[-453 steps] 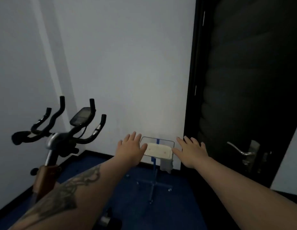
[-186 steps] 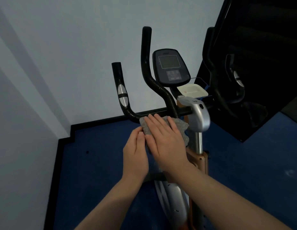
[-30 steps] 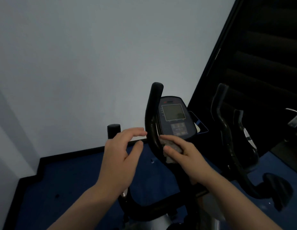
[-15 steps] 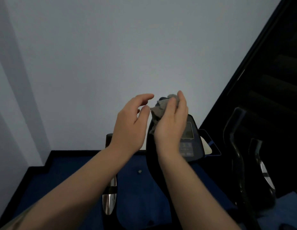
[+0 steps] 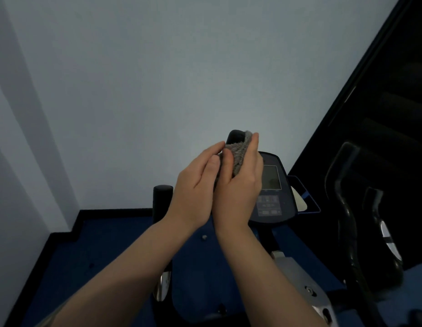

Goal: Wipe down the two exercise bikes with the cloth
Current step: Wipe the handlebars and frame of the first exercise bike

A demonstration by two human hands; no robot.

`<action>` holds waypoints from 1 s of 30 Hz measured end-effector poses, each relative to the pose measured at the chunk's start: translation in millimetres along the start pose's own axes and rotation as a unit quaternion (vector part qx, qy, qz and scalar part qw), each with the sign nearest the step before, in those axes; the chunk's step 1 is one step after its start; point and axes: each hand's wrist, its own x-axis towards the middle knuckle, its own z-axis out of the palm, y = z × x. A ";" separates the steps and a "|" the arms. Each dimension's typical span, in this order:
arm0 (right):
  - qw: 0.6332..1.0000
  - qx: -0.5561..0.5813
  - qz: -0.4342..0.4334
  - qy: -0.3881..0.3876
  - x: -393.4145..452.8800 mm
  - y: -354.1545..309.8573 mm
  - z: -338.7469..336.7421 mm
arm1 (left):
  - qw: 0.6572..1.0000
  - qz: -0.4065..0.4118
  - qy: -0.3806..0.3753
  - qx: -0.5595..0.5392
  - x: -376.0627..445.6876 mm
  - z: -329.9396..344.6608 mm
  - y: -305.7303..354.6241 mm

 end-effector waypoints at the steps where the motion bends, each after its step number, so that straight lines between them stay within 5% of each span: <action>1: 1.000 -0.011 0.002 -0.002 -2.1 -0.1 -0.9 | 1.000 -0.008 -0.008 -0.003 -3.6 0.5 -1.5; 14: 0.966 -0.223 0.026 -0.127 -25.6 12.7 -22.6 | 0.992 -0.105 -0.072 -0.020 -44.6 0.9 -12.5; 30: 0.935 -0.156 0.020 -0.317 -38.6 22.2 -83.4 | 0.974 -0.045 -0.170 0.143 -68.6 -5.9 -20.1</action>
